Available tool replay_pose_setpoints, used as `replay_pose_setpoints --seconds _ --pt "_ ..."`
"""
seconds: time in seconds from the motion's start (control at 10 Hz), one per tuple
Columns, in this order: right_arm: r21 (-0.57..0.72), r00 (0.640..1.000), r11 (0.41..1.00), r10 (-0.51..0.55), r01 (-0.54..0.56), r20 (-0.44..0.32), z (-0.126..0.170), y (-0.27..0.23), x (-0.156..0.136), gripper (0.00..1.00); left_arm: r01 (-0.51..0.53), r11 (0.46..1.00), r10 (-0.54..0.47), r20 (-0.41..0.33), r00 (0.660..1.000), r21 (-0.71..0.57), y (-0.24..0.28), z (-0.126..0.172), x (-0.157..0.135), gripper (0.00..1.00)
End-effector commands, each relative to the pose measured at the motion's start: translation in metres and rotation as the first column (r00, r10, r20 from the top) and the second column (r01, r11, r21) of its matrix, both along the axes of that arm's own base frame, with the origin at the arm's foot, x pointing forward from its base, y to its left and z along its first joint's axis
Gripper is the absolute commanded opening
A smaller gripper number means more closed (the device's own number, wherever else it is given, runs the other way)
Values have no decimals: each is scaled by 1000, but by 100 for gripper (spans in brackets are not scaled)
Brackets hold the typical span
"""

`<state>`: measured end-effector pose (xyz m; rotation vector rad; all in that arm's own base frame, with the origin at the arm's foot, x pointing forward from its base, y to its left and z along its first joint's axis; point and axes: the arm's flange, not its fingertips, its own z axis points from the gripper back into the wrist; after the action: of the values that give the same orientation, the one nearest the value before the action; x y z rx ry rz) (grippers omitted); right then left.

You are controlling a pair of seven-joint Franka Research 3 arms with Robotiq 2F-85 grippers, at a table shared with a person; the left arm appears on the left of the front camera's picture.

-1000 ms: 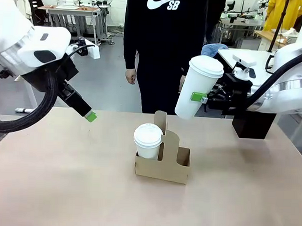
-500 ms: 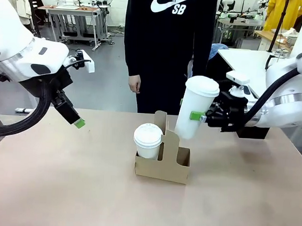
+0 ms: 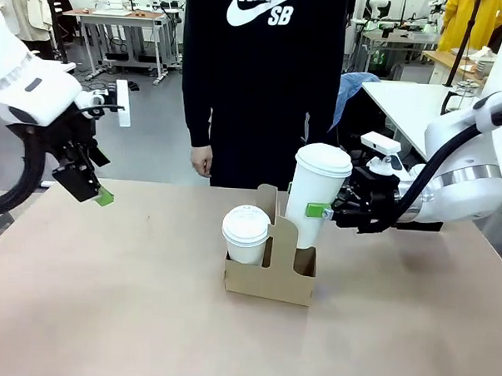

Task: Pour a drink into a cup and package it in a carrier.
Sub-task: Insert the held 600 ml Paper Cup into the Cup Carrier.

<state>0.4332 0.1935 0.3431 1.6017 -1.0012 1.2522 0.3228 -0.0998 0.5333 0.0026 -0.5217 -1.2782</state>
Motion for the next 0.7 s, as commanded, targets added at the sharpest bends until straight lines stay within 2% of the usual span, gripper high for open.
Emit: replay_pose_setpoints --seconds 0.0,0.1,0.6 --pt "-22 1000 1000 15 -15 19 -4 -3 -11 80 72 997 -71 25 997 -40 20 -62 -51 100" --pt "-24 999 999 22 -22 26 -10 -4 -15 80 0 1000 0 0 1000 0 0 0 0 100" --pt "-50 998 998 -22 25 52 -38 -1 -22 80 0 1000 0 0 1000 0 0 0 0 100"
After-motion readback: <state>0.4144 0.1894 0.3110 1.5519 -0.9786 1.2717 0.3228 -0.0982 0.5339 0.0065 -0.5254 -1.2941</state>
